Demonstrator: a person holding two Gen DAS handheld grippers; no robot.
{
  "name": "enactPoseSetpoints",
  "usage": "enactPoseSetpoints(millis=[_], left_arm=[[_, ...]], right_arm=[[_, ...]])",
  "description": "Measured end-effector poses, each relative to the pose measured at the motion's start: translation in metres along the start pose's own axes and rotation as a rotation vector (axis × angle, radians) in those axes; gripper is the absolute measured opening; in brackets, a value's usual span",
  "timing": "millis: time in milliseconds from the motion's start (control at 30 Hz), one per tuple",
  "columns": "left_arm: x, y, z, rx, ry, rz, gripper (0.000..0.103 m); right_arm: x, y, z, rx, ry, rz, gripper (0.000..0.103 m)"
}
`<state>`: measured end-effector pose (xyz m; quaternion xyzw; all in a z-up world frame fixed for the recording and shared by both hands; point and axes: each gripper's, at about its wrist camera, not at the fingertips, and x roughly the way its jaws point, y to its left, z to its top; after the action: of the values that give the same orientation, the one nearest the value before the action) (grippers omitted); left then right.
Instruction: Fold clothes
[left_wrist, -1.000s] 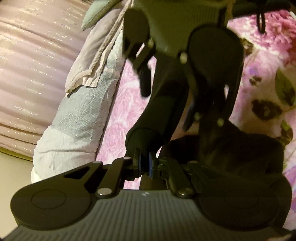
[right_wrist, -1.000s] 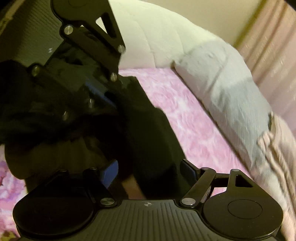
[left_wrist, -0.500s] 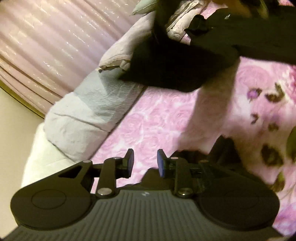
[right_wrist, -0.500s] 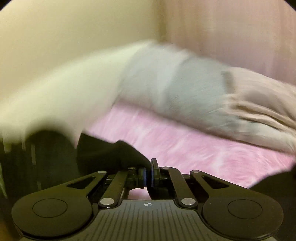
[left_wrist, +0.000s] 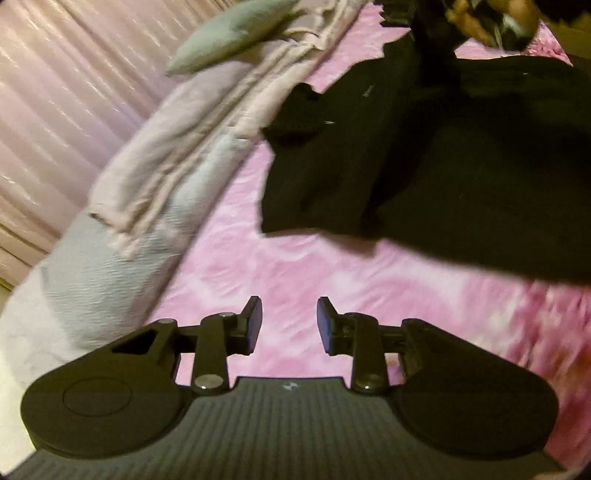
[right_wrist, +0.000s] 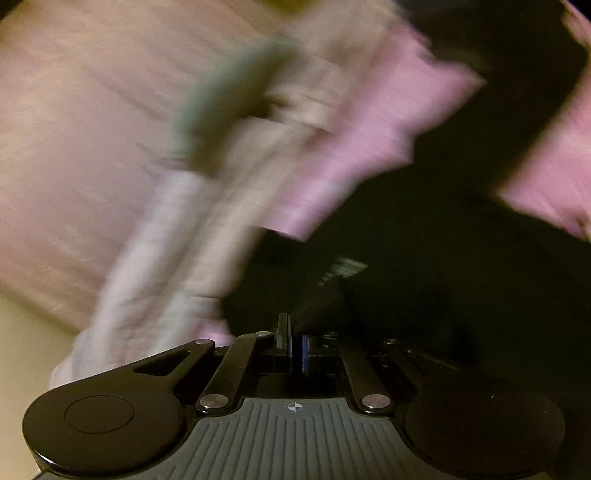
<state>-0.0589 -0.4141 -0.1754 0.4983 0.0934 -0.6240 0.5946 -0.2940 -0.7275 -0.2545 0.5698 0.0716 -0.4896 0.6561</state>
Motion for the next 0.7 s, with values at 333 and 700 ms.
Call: enactPoseSetpoints(millis=[333, 700], left_arm=[[0.052, -0.070, 0.105, 0.023, 0.065, -0.124, 0.029], [0.080, -0.083, 0.152, 0.140, 0.089, -0.193, 0.029]], right_arm=[[-0.010, 0.003, 0.051, -0.157, 0.124, 0.302, 0.004], [0.011, -0.121, 0.072, -0.029, 0.179, 0.036, 0.039]])
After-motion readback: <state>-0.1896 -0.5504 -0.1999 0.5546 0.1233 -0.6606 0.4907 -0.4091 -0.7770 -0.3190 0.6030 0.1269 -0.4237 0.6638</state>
